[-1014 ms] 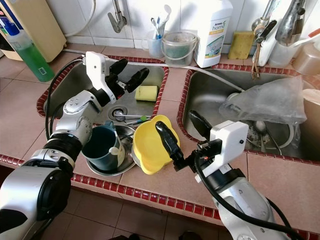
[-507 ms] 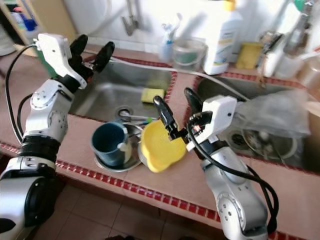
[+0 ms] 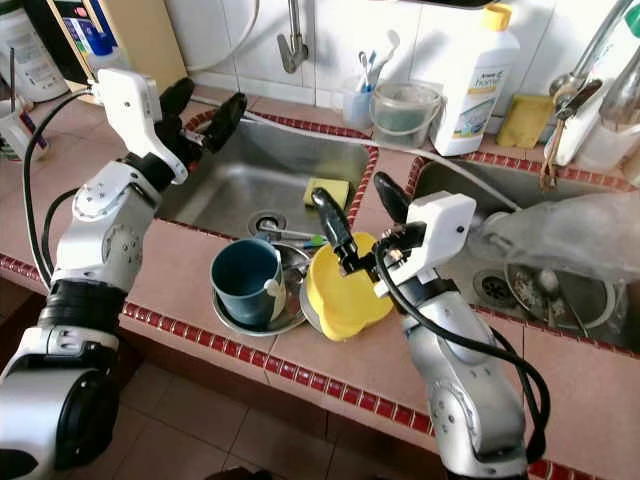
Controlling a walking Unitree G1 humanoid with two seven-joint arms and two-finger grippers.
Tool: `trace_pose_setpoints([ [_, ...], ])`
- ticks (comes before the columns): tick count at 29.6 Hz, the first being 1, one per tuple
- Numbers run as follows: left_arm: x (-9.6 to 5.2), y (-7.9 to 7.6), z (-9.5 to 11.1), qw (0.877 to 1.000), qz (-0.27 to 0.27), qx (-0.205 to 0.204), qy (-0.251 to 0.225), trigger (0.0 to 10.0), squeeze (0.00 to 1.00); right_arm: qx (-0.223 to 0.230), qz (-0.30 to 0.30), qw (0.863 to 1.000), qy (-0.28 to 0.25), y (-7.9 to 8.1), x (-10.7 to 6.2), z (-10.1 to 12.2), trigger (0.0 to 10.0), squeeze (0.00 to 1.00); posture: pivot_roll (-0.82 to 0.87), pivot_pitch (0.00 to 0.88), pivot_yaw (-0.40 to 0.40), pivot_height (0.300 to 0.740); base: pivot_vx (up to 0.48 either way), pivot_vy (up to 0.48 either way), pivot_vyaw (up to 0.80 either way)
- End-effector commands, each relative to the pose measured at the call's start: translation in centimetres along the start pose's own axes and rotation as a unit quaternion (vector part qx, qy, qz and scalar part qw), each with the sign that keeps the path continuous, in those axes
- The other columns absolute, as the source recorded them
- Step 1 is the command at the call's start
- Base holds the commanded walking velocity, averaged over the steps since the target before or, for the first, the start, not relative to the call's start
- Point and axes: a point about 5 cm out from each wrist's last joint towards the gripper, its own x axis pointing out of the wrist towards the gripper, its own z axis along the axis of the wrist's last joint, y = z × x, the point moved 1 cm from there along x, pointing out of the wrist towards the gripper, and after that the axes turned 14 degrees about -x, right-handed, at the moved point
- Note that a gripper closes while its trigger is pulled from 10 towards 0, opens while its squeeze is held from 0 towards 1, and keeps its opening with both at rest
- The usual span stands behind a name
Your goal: Kitchen organization
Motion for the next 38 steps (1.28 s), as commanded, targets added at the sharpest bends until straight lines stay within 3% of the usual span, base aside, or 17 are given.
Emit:
trace_pose_setpoints([
  [1,0.1,-0.2,0.1,1.000,0.002,0.008,0.004,10.0,0.00,-0.006,-0.014,1.000,-0.009,-0.5,0.3,0.2,10.0,0.00,-0.07,0.086,0.042,0.740,0.000,0.000,0.00],
  [9,0.4,-0.2,0.8,1.000,0.017,0.021,0.007,10.0,0.00,-0.019,-0.017,1.000,-0.018,-0.6,1.3,0.2,10.0,0.00,-0.05,0.078,0.029,0.740,0.000,0.000,0.00],
  [13,-0.8,0.6,1.1,0.998,0.045,0.036,-0.001,10.0,0.00,-0.035,-0.027,0.999,-0.013,-0.7,1.4,0.1,10.0,0.00,-0.07,0.069,0.032,0.740,0.000,0.000,0.00],
  [19,-3.5,1.4,1.1,0.994,0.103,0.026,-0.019,10.0,0.00,-0.049,-0.050,0.998,-0.003,-0.9,1.2,-0.5,10.0,0.00,-0.07,0.056,0.031,0.740,0.000,0.000,0.00],
  [23,-4.9,1.0,0.6,0.992,0.123,0.013,-0.019,10.0,0.00,-0.056,-0.061,0.997,-0.001,-0.5,1.4,-0.7,10.0,0.00,-0.07,0.047,0.029,0.740,0.000,0.000,0.00],
  [30,-6.7,0.3,-0.2,0.991,0.122,0.043,0.014,10.0,0.00,-0.067,-0.065,0.996,0.004,-0.4,1.5,-1.1,10.0,0.00,-0.08,0.028,0.029,0.740,0.000,0.000,0.00],
  [38,-8.2,-0.4,-1.8,0.988,0.150,0.023,0.033,10.0,0.00,-0.076,-0.084,0.993,0.012,-1.0,1.1,-1.7,10.0,0.00,-0.07,0.018,0.024,0.740,0.000,0.000,0.00],
])
